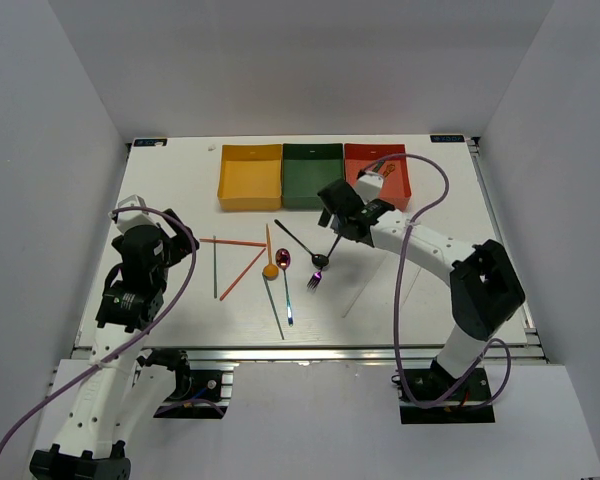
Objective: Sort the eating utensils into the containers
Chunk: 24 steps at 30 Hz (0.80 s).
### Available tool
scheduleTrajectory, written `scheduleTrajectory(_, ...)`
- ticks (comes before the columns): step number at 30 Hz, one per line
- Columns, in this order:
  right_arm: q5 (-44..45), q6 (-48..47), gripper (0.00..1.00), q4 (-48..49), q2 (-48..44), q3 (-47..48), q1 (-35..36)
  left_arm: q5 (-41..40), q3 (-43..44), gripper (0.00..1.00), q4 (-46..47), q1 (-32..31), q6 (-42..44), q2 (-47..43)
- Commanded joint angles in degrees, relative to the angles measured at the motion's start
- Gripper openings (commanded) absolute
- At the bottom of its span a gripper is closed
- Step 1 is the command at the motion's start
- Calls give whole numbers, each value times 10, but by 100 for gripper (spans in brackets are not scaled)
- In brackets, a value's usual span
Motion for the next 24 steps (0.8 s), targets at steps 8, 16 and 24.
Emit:
scheduleTrajectory(8,41,127,80,-99,96,43,16,2,0,98,2,-2,2,-7)
scheduleTrajectory(16,21,182,72,-158,175,93,25,5,-1,98,3,-2,3,-14)
scheduleTrajectory(24,-12,205,54,-128,199,66,35,7,-1,98,3,-2,3,-26)
